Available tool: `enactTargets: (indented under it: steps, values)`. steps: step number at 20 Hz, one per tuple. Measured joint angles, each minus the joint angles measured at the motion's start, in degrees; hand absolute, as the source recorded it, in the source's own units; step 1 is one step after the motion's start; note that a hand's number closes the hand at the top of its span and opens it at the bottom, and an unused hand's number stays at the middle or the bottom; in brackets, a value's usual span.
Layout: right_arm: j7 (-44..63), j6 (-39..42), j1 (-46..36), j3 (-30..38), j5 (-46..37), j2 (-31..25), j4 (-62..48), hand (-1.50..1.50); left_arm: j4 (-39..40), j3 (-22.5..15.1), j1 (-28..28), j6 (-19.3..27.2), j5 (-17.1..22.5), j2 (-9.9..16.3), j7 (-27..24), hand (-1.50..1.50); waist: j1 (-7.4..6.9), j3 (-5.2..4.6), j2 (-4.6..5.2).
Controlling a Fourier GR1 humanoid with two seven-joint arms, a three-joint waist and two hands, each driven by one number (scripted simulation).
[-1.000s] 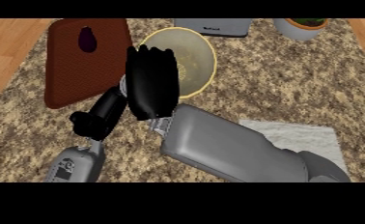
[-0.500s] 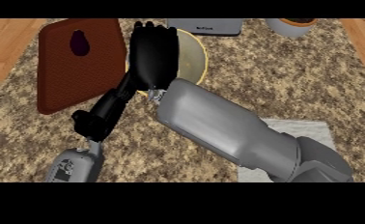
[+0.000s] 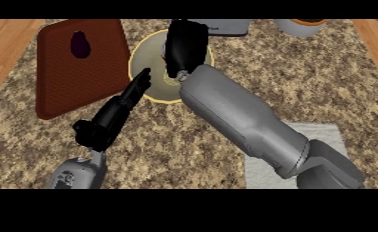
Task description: Pick the can from the placemat and place it in the bowl
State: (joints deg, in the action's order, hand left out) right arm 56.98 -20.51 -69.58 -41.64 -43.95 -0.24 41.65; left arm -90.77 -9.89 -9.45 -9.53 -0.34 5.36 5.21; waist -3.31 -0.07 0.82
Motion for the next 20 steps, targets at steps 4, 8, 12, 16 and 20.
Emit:
enactTargets:
  steps: [4, 8, 12, 16, 20]
  values:
    - [-3.7, 0.5, 1.6, 5.0, 8.2, 0.2, -3.1, -1.5, 0.4, 0.3, -0.4, -0.6, 0.4, 0.3, -0.1, 0.0, -0.28, 0.03, 0.27]
    - [-11.9, -1.8, 2.6, 6.9, 13.7, 0.2, -6.2, -1.5, 1.4, 0.2, -1.7, -0.3, 0.0, -0.6, 0.1, 0.0, -0.36, 0.04, 0.34]
    - [-18.3, -7.1, 2.0, 8.4, 16.1, 0.2, -9.6, -1.5, 0.9, -0.2, -0.1, -0.4, -0.3, -0.7, -0.8, 0.0, -0.56, 0.05, 0.27]
    - [-21.3, -14.2, 1.2, 11.1, 17.5, 0.2, -10.9, -1.5, 0.4, 0.3, -0.3, -0.4, 0.0, -0.7, 0.1, 0.0, 0.17, 0.07, 0.07]
    - [-22.7, -21.2, 1.2, 15.3, 18.6, -0.3, -10.3, -1.5, 0.2, 1.3, 0.8, -0.7, 0.5, -0.1, -0.1, 0.0, 1.31, 0.08, -0.3]
